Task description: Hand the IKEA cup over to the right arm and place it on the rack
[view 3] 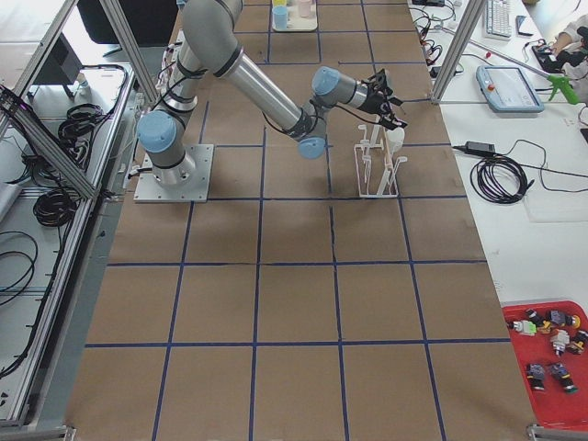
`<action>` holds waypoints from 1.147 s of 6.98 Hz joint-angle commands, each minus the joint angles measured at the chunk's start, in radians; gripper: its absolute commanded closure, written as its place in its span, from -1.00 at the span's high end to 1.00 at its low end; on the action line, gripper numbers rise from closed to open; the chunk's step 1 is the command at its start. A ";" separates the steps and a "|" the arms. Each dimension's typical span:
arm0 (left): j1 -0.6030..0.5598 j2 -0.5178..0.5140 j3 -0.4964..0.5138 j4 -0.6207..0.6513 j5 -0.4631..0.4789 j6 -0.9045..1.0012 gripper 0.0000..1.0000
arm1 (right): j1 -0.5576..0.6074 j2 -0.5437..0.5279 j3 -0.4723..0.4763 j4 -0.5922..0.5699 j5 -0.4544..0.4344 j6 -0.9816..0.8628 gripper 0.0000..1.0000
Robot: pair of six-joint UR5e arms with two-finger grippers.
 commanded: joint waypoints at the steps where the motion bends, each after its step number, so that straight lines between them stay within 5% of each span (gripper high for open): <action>1: 0.035 -0.026 -0.032 0.022 -0.003 0.040 0.99 | 0.030 -0.111 0.005 0.184 0.003 0.002 0.99; 5: 0.032 -0.191 -0.203 0.395 -0.012 0.026 0.99 | 0.245 -0.211 -0.008 0.304 0.004 0.082 1.00; 7: 0.020 -0.199 -0.225 0.390 -0.015 -0.041 0.99 | 0.357 -0.211 -0.008 0.303 0.014 0.257 1.00; 8: 0.020 -0.208 -0.234 0.395 -0.013 -0.039 0.99 | 0.369 -0.211 -0.010 0.289 0.121 0.334 1.00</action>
